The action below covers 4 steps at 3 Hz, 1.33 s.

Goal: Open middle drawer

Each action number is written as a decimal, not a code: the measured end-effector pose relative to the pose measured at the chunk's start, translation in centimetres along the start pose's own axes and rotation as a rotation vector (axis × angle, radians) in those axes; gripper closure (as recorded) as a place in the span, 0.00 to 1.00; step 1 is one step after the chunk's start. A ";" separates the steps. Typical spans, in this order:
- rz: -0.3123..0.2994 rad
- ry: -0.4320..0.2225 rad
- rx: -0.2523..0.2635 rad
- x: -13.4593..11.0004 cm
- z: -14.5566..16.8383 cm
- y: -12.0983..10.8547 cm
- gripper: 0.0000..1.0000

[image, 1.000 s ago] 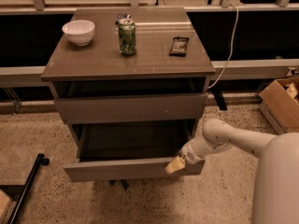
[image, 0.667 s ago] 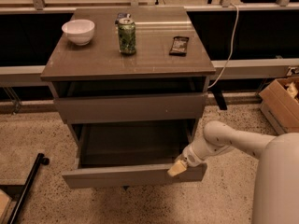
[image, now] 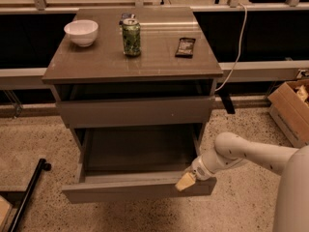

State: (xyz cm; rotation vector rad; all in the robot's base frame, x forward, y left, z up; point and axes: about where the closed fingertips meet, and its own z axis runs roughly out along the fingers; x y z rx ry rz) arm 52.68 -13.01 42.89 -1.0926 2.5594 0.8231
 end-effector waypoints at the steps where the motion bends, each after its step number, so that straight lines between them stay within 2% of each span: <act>1: 0.056 0.001 -0.005 2.2 -0.2 1.7 1.00; 2: 0.056 0.001 -0.005 2.1 -0.1 1.6 0.82; 3: 0.097 0.012 -0.013 3.9 -0.3 2.8 0.58; 4: 0.097 0.012 -0.013 3.7 -0.2 2.7 0.36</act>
Offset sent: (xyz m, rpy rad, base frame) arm -0.2064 -0.0381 -0.0090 -0.0162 0.3128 -0.2762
